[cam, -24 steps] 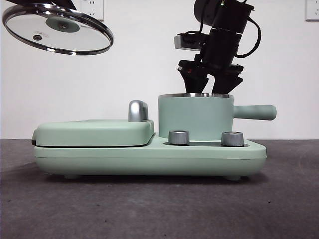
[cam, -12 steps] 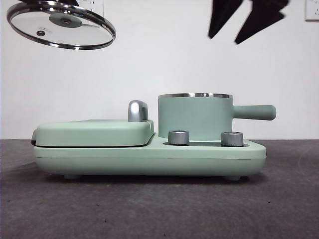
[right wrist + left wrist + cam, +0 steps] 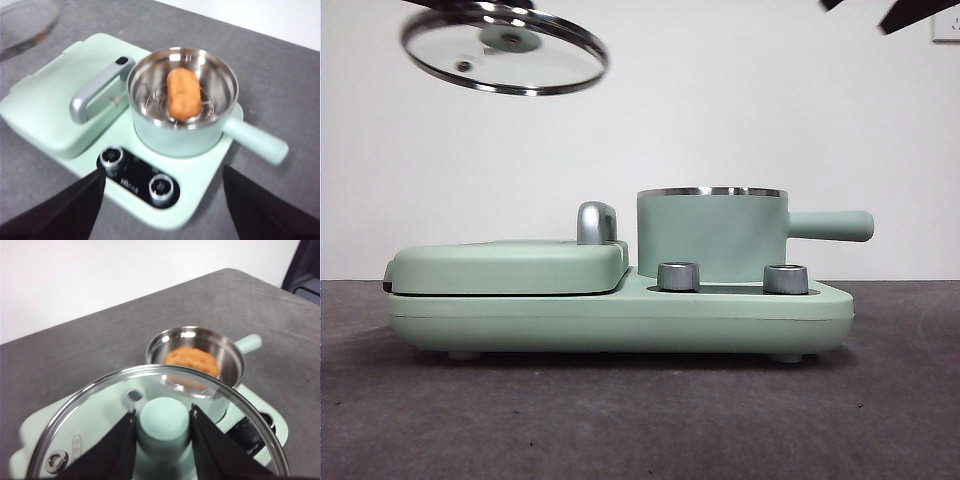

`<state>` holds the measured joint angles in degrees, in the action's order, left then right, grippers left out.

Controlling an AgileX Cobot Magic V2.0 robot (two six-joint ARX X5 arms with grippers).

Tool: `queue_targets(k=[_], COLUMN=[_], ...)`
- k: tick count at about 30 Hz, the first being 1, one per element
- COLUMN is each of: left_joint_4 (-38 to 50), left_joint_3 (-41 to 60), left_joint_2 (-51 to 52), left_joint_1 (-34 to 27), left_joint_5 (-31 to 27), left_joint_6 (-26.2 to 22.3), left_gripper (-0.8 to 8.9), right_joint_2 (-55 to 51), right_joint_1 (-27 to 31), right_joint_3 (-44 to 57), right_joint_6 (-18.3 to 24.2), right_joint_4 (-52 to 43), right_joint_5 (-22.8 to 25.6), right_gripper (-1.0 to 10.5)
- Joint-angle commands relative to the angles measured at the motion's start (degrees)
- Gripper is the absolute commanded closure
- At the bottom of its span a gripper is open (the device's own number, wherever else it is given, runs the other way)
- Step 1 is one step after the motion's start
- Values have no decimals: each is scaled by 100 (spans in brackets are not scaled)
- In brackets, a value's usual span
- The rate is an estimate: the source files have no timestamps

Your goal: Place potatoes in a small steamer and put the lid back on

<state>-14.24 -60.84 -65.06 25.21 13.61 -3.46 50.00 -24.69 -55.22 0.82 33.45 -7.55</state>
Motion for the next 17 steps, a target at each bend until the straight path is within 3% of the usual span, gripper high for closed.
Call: queue_targets(k=[1,8,17], left_joint_4=[629,1731,1985], left_joint_3=[-98,-225,-1279], left_joint_2=[-234,-1113,-2557], left_joint_1=[140,446,839], left_joint_5=[13,9,-35], left_joint_6=[131,291,256], left_gripper=[804,804,804], right_joint_2=[-243,-859,-1128], right_joint_1=[-31,-31,-31], right_joint_3=[20,74,74], right_joint_6=[-83,-83,-227], right_joint_4=[146,188,433], right_joint_5=[-2,173,577], right_gripper=[581,581,581])
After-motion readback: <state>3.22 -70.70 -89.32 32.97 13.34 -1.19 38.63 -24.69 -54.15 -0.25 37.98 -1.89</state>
